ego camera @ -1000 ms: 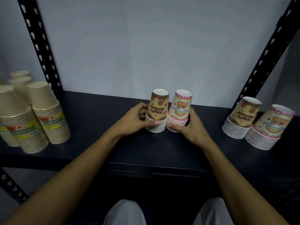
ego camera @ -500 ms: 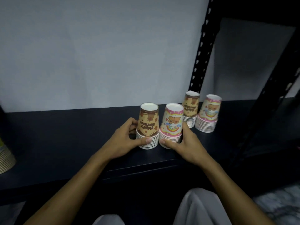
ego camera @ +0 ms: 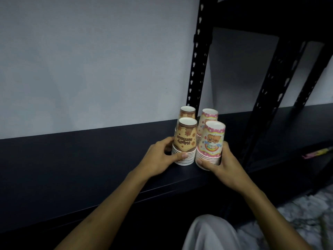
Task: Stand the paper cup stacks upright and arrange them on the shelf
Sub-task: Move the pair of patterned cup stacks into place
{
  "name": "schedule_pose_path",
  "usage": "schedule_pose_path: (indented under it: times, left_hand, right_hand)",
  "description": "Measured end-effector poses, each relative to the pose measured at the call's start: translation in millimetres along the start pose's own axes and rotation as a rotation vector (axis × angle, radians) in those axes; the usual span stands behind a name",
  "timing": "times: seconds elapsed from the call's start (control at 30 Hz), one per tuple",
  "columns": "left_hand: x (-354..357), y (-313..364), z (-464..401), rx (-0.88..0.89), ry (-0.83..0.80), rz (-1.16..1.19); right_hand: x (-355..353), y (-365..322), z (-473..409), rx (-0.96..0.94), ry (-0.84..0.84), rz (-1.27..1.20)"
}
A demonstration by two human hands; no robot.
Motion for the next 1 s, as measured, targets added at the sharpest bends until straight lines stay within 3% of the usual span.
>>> schedule_pose_path:
  times: [0.47, 0.7, 1.0]
  left_hand:
    - [12, -9, -19, -0.114, 0.119, -0.111]
    - [13, -13, -16, -0.128, 0.107, -0.117]
    - [12, -13, -14, -0.142, 0.111, -0.157]
  right_hand:
    - [3, 8, -22, 0.053, 0.066, 0.011]
    - [7, 11, -17, 0.049, 0.097, -0.046]
    - [11, 9, -14, 0.045, 0.135, 0.060]
Point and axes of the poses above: each hand's wrist, its own z-axis away from the middle knuckle, its own x-axis out of the palm, y = z × x, the point moved 3 cm from there along -z, towards the middle knuckle, and after that the axes turned 8 degrees about z, right-handed, at the moved point
